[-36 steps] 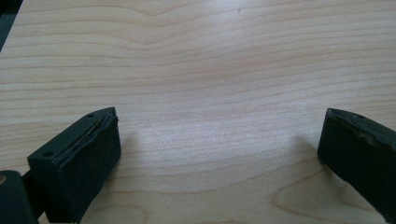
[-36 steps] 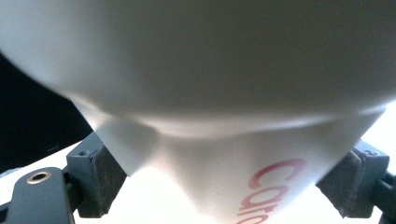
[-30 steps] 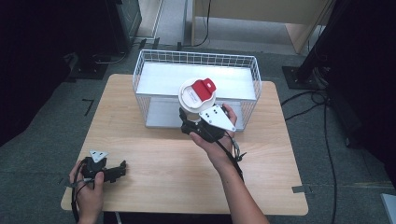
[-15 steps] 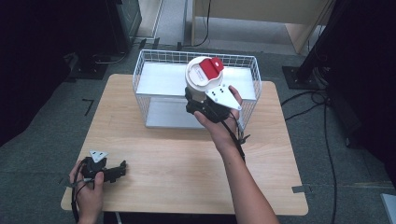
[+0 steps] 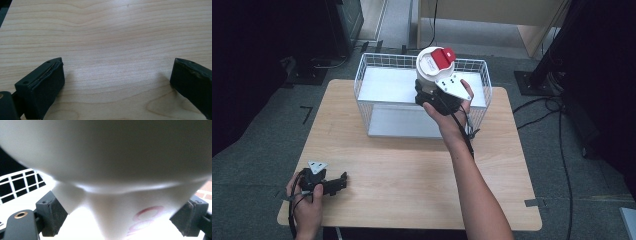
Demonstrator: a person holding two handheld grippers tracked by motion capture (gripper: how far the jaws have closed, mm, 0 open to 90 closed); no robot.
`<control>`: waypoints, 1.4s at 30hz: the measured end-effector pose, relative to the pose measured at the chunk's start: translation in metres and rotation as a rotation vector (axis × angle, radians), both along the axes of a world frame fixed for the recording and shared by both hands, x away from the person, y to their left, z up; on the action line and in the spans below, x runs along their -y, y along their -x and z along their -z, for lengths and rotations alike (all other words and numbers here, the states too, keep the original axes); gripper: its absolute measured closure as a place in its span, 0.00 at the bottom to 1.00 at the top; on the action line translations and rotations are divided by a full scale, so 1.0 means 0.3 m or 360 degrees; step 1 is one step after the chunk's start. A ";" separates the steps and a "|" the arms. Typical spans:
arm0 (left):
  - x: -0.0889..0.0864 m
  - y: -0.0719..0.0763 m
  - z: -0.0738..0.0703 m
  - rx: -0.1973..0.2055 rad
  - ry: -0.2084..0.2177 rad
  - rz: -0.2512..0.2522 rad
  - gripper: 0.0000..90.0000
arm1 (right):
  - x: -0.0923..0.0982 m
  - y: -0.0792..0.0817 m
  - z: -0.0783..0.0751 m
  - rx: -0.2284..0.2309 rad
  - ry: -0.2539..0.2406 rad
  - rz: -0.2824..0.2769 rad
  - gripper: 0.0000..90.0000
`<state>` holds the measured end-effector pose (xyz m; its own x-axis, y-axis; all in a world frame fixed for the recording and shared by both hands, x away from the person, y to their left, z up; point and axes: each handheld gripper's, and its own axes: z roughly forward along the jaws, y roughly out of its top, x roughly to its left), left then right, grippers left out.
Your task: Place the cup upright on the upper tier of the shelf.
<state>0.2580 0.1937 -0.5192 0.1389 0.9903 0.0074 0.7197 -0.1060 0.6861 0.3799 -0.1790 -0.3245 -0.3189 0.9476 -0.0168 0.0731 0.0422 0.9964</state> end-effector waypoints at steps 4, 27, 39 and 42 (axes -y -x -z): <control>0.000 0.000 0.000 0.0000 0.0000 0.0000 0.00 | 0.004 -0.029 0.010 -0.0038 -0.0026 0.0020 0.15; 0.000 0.000 0.000 -0.0004 -0.0002 0.0002 0.00 | 0.019 -0.124 0.056 -0.0133 -0.0048 0.0071 0.15; 0.000 0.000 0.000 -0.0002 0.0000 0.0001 0.00 | 0.015 -0.158 0.067 -0.0148 -0.0053 0.0118 0.18; 0.000 0.000 0.000 -0.0003 0.0000 0.0001 0.00 | 0.012 -0.157 0.066 -0.0152 -0.0040 0.0116 0.17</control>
